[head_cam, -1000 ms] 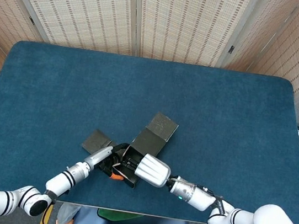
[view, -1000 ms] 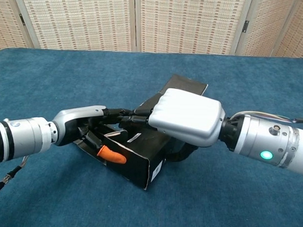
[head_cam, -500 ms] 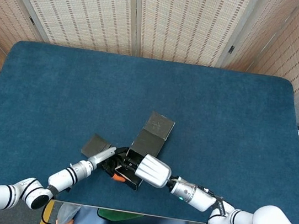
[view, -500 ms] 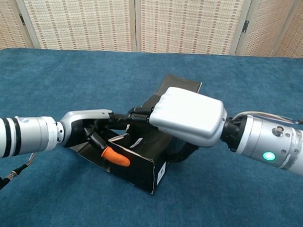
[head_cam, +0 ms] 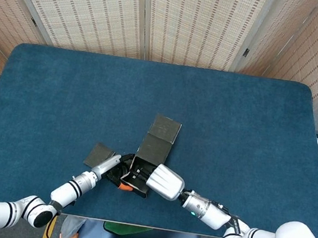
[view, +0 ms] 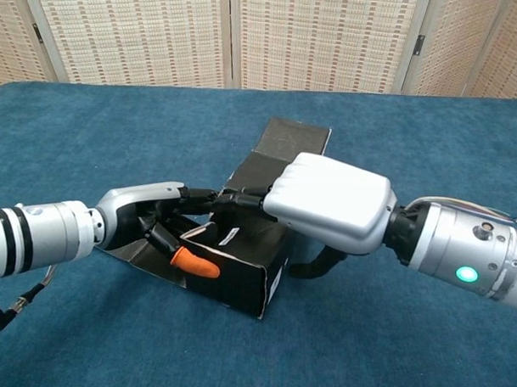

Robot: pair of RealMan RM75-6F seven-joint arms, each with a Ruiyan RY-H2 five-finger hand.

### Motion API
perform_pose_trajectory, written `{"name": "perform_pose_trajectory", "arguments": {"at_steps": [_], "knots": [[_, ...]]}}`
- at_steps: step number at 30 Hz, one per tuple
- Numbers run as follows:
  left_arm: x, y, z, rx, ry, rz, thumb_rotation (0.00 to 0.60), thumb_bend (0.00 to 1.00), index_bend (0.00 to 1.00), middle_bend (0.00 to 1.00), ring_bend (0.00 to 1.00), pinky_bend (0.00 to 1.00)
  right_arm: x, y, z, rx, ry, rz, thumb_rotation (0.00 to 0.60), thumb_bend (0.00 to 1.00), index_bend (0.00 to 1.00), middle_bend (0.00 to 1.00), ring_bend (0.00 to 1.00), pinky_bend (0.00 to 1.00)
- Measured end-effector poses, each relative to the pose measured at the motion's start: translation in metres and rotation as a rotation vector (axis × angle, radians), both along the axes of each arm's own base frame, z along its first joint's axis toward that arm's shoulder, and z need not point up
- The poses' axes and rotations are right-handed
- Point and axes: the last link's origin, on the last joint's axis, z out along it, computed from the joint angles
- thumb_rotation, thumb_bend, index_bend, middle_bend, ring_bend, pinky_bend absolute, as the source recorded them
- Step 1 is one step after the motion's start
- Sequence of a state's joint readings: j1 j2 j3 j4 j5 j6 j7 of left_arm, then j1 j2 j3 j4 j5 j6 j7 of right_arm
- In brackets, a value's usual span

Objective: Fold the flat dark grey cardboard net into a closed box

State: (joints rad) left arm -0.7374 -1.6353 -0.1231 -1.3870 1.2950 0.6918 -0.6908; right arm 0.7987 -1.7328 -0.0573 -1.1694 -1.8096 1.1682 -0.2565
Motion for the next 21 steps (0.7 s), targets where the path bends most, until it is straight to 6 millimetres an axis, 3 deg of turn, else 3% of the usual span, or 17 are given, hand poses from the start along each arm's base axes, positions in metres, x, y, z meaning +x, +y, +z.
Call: {"name": "perform_pose_trajectory", "arguments": {"at_steps": [10, 21], "knots": [[0.004, -0.009, -0.005, 0.052, 0.020, -0.015, 0.600, 0.17, 0.41, 0.43, 0.54, 0.65, 0.008, -0.007, -0.012, -0.016, 0.011, 0.039, 0.600, 0.11, 0.27, 0.35, 0.81, 1.00], [0.006, -0.014, -0.005, 0.044, 0.019, -0.015, 0.600, 0.17, 0.38, 0.43, 0.54, 0.64, 0.001, -0.003, -0.019, 0.011, 0.062, 0.059, 0.600, 0.17, 0.35, 0.41, 0.81, 1.00]]}}
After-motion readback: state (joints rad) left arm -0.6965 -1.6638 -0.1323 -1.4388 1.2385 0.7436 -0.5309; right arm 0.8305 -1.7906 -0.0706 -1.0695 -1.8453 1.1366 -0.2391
